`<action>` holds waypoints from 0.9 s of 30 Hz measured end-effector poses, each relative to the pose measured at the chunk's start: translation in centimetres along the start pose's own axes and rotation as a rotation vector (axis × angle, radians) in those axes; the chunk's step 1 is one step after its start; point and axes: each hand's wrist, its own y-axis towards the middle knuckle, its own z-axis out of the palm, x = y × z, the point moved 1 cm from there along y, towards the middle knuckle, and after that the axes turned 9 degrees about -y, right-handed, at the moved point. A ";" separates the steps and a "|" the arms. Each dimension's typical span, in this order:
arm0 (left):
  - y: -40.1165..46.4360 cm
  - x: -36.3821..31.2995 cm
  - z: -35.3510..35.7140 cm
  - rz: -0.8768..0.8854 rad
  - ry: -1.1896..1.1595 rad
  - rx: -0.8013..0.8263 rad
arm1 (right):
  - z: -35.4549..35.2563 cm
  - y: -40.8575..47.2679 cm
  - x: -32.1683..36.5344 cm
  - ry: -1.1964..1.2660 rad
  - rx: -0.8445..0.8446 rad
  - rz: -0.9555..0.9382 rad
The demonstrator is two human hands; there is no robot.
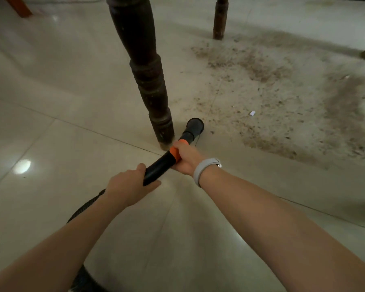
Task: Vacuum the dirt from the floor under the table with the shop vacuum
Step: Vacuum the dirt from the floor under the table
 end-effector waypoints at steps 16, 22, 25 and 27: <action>0.4 -2.8 0.4 -0.055 -0.342 -0.027 | 0.0 -0.3 0.2 0.153 0.122 -0.065; -0.6 -2.4 0.7 -0.059 -0.275 0.007 | -0.6 -1.7 -0.6 0.112 0.116 -0.028; -1.0 -2.4 0.5 -0.047 -0.264 0.010 | -0.4 -2.4 -1.0 0.111 0.109 -0.027; -1.1 -2.6 0.8 -0.035 -0.280 0.021 | -0.7 -2.7 -1.2 0.125 0.105 -0.021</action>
